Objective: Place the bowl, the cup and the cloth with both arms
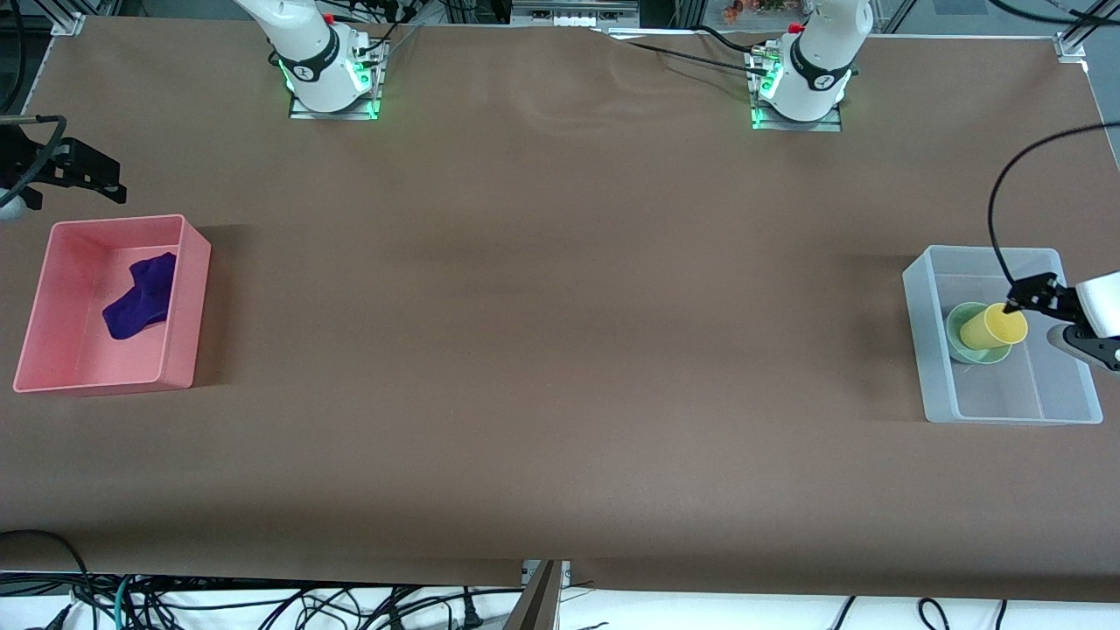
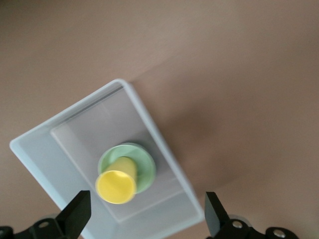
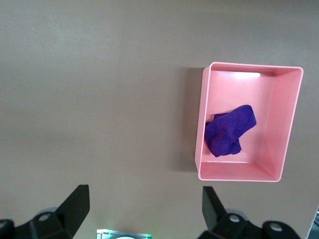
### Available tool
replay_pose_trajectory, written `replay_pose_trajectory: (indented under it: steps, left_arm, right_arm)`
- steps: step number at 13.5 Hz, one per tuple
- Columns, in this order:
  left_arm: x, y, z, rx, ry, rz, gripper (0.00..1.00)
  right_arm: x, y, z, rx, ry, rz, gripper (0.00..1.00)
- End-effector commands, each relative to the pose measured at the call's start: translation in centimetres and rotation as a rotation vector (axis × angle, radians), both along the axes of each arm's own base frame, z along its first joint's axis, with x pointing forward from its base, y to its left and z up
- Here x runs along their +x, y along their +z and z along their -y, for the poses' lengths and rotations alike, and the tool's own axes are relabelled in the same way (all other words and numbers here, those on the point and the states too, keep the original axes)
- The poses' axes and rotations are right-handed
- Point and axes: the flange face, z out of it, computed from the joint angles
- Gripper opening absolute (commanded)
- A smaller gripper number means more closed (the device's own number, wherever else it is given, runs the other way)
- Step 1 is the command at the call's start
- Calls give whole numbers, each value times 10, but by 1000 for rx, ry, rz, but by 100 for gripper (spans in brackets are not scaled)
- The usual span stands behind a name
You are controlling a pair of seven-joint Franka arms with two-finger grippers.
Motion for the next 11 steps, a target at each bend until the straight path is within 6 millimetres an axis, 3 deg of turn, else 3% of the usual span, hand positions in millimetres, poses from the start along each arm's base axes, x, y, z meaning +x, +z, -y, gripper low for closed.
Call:
replay_pose_trajectory:
  steps: [1, 3, 4, 6, 7, 8, 11]
  left_arm:
    - [2, 45, 46, -23, 129, -18, 100]
    - [-10, 83, 86, -1, 221, 8, 100]
    - [-23, 100, 126, 30, 241, 25, 100]
    - [-50, 125, 155, 52, 346, 67, 100]
    - [-67, 129, 163, 12, 371, 60, 100]
    - [-77, 125, 152, -25, 400, 60, 100]
    - [-95, 99, 154, -58, 422, 187, 100]
  right_arm:
    - [1, 2, -1, -14, 4, 5, 100]
    - [2, 1, -1, -14, 4, 4, 100]
    - [2, 1, -1, -14, 4, 4, 100]
    - [1, 1, -1, -14, 3, -1, 100]
    - [1, 1, 1, -12, 0, -1, 100]
    - [1, 1, 1, -12, 0, -1, 100]
    - [1, 1, 1, -9, 0, -1, 100]
